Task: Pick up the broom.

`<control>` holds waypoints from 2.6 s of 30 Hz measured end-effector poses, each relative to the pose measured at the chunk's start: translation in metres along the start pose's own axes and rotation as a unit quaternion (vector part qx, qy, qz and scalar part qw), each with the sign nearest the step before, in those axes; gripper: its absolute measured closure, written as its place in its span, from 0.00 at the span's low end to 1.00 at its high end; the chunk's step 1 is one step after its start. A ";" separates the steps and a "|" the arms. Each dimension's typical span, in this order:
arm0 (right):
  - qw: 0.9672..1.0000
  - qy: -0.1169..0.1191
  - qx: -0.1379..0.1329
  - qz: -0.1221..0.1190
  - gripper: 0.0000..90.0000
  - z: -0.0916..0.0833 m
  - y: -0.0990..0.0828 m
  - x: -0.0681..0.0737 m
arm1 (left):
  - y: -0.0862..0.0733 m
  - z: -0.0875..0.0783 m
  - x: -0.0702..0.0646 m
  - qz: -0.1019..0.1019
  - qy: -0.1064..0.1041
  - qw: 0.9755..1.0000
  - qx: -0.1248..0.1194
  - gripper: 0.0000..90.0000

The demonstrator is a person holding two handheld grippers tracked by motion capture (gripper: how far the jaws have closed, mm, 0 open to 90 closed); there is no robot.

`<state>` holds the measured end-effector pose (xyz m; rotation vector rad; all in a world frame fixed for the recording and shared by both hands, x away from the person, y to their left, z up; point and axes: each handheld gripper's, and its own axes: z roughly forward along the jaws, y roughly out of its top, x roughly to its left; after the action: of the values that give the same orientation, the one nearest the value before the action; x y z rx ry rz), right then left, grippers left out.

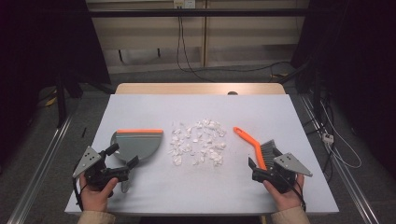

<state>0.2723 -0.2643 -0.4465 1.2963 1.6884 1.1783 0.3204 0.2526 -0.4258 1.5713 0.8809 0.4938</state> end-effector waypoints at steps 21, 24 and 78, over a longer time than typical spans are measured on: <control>0.998 0.039 0.045 -0.001 0.07 0.029 0.020 -0.005 | -0.001 0.004 0.002 0.007 -0.030 0.999 0.008 0.05; 0.997 0.049 0.052 0.003 0.08 0.033 0.025 -0.010 | 0.001 0.005 0.001 -0.009 -0.038 0.999 0.000 0.05; 0.952 0.031 0.303 0.011 0.72 0.114 0.045 -0.055 | 0.000 0.011 -0.006 0.006 -0.056 0.998 0.006 0.06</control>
<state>0.4046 -0.2859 -0.4440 1.6457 2.1866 0.7297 0.3246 0.2408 -0.4270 1.6008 0.7920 0.4055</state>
